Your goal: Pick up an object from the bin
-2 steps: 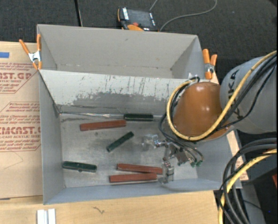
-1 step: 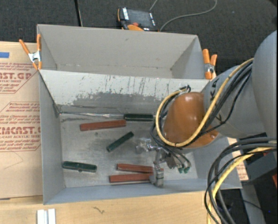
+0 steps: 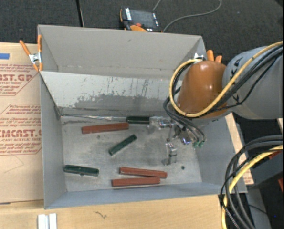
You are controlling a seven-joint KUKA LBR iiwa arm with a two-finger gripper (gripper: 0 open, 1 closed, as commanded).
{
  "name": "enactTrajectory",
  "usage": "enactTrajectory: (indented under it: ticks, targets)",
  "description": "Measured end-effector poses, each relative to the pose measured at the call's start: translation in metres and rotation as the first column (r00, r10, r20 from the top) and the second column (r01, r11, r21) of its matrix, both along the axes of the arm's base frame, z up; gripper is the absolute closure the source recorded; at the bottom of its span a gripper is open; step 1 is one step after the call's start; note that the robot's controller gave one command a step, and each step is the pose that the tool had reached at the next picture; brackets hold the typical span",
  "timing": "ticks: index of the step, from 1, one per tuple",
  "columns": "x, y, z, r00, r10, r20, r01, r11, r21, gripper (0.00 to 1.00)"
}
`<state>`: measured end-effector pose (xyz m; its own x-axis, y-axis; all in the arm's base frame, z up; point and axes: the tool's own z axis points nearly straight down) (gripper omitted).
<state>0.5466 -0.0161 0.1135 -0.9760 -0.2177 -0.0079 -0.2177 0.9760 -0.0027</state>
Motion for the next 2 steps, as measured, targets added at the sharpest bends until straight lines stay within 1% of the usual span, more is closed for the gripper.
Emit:
enactTrajectory:
  ticks: [1, 2]
  targets:
    - [-0.0579, 0.0300, -0.0436, 0.999, 0.040, -0.008, -0.040, 0.999, 0.003, 0.00]
    - [-0.0556, 0.0291, -0.0398, 0.999, 0.036, -0.004, -0.036, 0.999, 0.003, 1.00]
